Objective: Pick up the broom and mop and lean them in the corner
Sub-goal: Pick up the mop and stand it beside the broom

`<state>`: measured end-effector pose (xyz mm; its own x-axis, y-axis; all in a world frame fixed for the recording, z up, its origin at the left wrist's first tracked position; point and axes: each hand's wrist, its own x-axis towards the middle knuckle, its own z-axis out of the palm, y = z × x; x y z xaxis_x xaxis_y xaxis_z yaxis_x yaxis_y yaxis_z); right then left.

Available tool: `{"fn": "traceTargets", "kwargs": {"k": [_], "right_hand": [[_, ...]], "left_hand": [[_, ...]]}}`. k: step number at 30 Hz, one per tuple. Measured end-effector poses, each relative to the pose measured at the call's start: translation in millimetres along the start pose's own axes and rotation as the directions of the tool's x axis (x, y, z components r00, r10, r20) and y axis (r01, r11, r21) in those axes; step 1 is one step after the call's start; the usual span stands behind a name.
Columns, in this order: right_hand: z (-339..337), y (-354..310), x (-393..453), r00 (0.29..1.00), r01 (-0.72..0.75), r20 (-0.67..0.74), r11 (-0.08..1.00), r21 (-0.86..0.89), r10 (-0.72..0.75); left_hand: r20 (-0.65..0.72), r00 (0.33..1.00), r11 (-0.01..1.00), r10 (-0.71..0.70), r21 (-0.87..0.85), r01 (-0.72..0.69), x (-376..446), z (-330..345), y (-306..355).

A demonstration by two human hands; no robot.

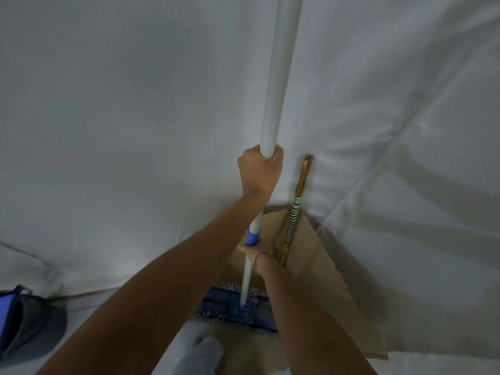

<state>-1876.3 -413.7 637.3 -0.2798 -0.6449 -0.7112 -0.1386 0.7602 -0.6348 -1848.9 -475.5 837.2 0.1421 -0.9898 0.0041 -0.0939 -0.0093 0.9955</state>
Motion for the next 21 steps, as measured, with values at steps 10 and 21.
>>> {"fn": "traceTargets", "kwargs": {"k": [10,21], "right_hand": [[15.8,-17.5,83.8,0.996,0.053,0.075,0.987,-0.151,-0.043],[35.5,-11.6,171.9,0.988,0.089,0.147,0.946,-0.313,-0.044]], "left_hand": [[-0.007,0.997,0.997,-0.078,0.013,0.078,72.7,0.5,-46.4],[0.195,0.978,0.996,-0.069,0.061,0.058,130.2,1.7,-115.6]]}}
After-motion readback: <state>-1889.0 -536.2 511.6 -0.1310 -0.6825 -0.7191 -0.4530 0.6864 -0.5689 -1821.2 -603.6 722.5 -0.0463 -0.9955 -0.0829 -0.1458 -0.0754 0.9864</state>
